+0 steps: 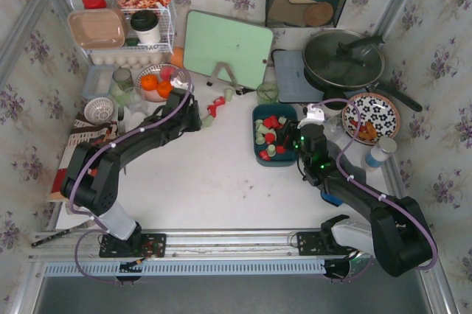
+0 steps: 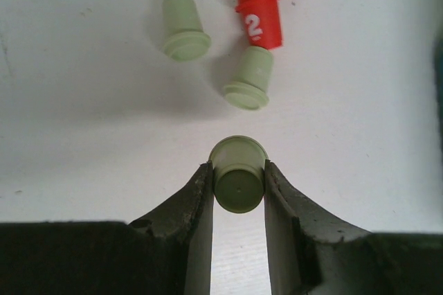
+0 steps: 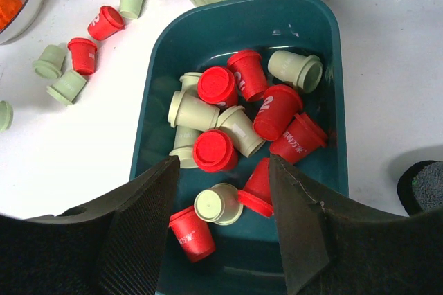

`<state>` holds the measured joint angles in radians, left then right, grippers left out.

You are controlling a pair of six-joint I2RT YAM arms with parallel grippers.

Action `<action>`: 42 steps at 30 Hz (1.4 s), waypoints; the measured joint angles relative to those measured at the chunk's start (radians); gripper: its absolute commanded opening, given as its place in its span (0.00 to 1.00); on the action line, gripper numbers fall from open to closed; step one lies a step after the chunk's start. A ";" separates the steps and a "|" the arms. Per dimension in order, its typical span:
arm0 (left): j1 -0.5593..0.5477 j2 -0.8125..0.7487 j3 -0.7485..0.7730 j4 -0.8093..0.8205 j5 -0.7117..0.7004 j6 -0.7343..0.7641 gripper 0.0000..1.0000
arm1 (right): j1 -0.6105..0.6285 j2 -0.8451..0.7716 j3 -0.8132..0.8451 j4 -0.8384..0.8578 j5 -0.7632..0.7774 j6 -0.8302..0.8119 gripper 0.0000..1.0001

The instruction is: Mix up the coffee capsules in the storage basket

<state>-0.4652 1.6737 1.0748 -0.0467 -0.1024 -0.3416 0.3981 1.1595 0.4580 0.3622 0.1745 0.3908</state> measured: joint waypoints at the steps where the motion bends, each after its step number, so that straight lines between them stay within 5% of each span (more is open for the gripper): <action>1: -0.001 -0.014 -0.016 0.010 0.017 0.000 0.00 | 0.000 0.000 0.000 0.000 0.000 0.000 0.62; 19: -0.273 -0.139 -0.144 0.259 0.196 0.000 0.00 | 0.000 -0.046 -0.012 0.006 0.012 0.005 0.62; 31: -0.447 0.125 0.109 0.357 0.173 -0.018 0.00 | 0.000 -0.123 -0.052 0.017 0.064 0.015 0.62; 42: -0.504 0.329 0.235 0.406 0.182 -0.106 0.15 | 0.000 -0.298 -0.151 0.055 0.188 0.023 0.62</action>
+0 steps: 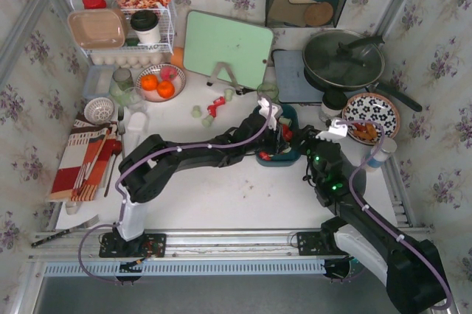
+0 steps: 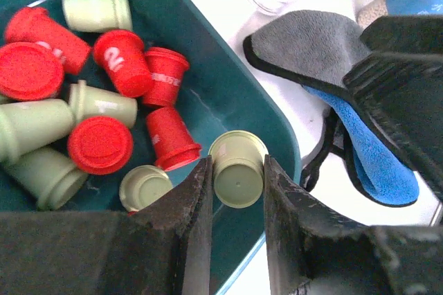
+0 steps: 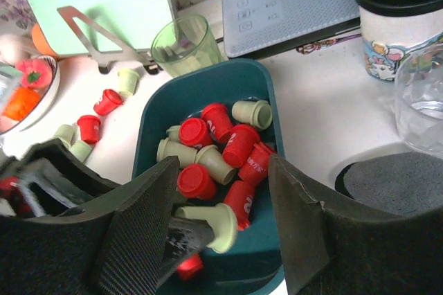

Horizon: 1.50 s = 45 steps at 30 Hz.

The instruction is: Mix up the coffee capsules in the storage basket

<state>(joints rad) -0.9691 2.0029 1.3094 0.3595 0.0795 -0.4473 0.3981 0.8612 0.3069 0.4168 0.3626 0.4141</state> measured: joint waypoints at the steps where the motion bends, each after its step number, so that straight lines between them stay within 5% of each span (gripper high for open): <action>1: -0.006 0.011 0.005 0.004 0.003 -0.002 0.17 | 0.000 -0.014 -0.007 0.005 0.008 0.002 0.62; 17: -0.021 0.021 0.019 0.001 -0.025 0.017 0.54 | 0.000 -0.037 -0.028 0.042 0.034 0.010 0.62; 31: -0.021 -0.143 -0.099 0.000 -0.122 0.089 0.54 | 0.000 -0.023 -0.028 0.042 0.030 0.011 0.62; 45: 0.018 -0.348 -0.208 -0.164 -0.482 0.157 0.60 | 0.000 0.025 -0.014 0.046 0.001 0.017 0.62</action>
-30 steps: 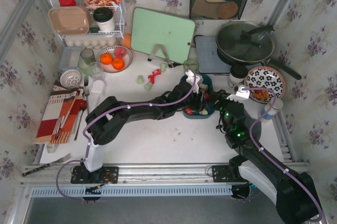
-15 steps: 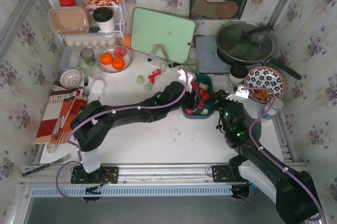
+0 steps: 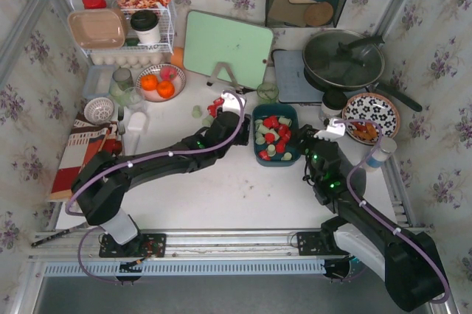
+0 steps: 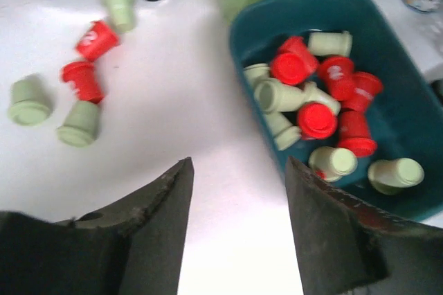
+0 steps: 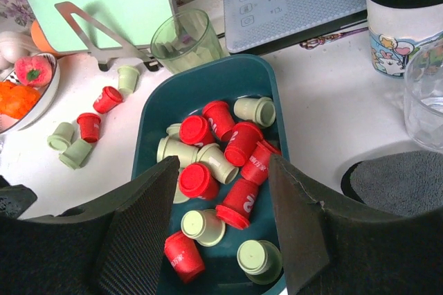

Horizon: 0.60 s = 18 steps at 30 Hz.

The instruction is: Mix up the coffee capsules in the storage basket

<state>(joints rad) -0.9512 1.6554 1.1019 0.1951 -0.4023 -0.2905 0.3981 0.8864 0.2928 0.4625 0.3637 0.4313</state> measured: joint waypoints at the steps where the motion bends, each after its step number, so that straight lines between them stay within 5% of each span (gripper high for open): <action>1: 0.007 -0.006 -0.003 -0.013 -0.016 0.000 0.61 | 0.000 0.004 0.002 0.000 0.000 0.000 0.62; 12: 0.279 -0.029 -0.014 -0.193 0.060 -0.082 0.63 | 0.000 0.050 0.021 0.002 -0.024 -0.001 0.62; 18: 0.391 0.082 0.152 -0.323 0.198 -0.047 0.61 | 0.000 0.057 0.022 0.002 -0.030 -0.002 0.62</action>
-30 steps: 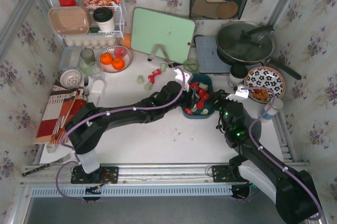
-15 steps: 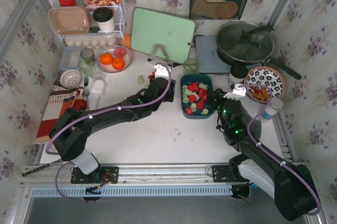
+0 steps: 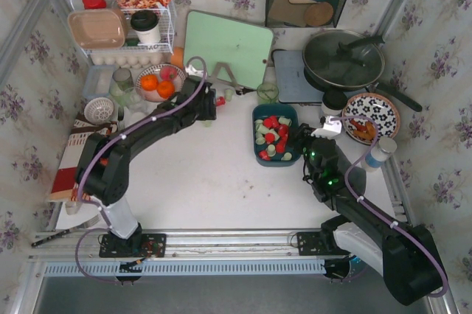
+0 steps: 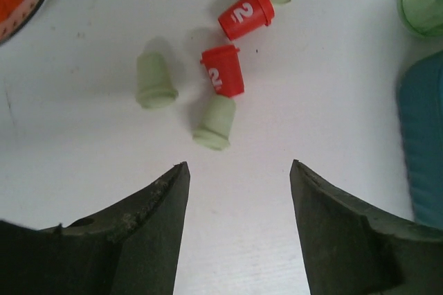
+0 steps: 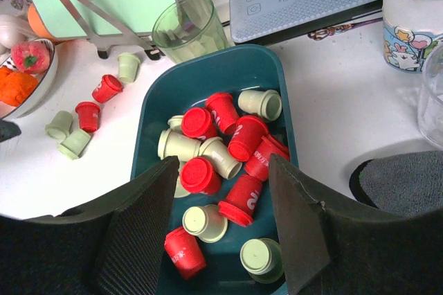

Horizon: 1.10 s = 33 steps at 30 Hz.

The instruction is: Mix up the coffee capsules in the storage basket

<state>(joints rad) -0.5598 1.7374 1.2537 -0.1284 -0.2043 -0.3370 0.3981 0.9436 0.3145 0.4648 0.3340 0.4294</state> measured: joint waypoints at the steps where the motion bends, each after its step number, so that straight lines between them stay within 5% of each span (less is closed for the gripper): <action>1: 0.015 0.027 0.039 -0.026 0.018 0.014 0.60 | 0.000 0.000 0.000 0.000 0.000 -0.001 0.62; 17: 0.102 0.352 0.429 -0.357 0.189 0.152 0.46 | 0.000 0.005 0.005 0.000 -0.002 -0.002 0.62; 33: 0.101 0.451 0.506 -0.418 0.228 0.182 0.39 | 0.000 0.005 0.005 0.000 -0.016 -0.002 0.62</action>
<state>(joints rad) -0.4583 2.1880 1.7599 -0.5461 0.0238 -0.1555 0.3981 0.9482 0.3195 0.4648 0.3180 0.4271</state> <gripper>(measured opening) 0.399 0.623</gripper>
